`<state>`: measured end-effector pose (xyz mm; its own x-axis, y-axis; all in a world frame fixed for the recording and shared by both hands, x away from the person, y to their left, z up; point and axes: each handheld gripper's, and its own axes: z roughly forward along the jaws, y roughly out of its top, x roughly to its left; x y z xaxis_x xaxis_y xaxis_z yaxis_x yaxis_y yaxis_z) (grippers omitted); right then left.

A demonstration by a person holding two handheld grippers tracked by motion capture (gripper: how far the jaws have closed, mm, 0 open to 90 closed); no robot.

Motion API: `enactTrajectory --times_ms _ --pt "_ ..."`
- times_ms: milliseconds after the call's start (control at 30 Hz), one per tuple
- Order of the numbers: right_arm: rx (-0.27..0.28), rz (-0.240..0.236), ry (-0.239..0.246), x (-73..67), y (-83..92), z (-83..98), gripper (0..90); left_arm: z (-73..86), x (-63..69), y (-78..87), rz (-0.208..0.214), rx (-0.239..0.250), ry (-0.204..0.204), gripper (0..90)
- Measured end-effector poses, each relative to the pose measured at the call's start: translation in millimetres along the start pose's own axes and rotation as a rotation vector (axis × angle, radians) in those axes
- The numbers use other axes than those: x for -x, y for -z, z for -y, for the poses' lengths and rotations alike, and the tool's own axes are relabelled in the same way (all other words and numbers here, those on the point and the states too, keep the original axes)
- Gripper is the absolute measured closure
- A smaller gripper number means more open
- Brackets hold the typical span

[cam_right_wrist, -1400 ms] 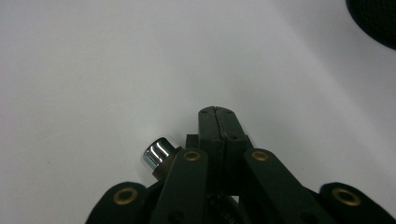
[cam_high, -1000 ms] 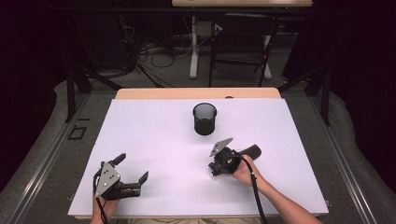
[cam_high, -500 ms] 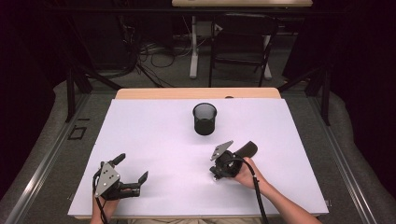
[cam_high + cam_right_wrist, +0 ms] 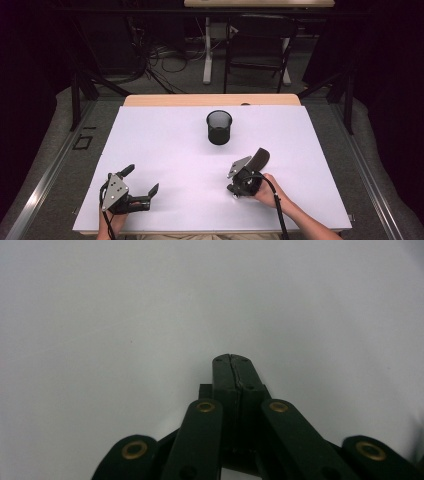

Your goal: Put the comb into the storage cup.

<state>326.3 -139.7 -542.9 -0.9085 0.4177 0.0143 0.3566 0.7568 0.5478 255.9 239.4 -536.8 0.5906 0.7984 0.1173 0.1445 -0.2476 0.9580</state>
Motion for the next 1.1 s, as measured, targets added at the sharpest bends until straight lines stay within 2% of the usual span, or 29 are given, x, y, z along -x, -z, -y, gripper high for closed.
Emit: enactTrajectory --times_ms 333,800,933,1067,1100 --pt "-0.005 -0.004 -0.008 -3.8 8.3 10.7 90.0 0.2 -0.2 -0.6 0.0 -0.004 0.001 0.9" --pt "-0.009 0.018 -0.026 -4.3 20.7 23.0 90.0 0.2 -0.4 -0.6 -0.001 -0.006 0.001 0.9" --pt "-0.014 0.024 -0.017 -3.1 23.2 25.8 90.0 -0.1 -0.3 -0.1 -0.002 -0.002 0.001 0.9" --pt "-0.017 0.034 -0.037 -3.1 27.2 29.1 90.0 -0.3 -0.2 1.2 -0.003 0.0 0.003 0.9" --pt "-0.013 0.033 -0.028 -1.8 28.2 30.1 90.0 -0.4 -0.1 1.5 -0.003 0.001 0.002 0.9"
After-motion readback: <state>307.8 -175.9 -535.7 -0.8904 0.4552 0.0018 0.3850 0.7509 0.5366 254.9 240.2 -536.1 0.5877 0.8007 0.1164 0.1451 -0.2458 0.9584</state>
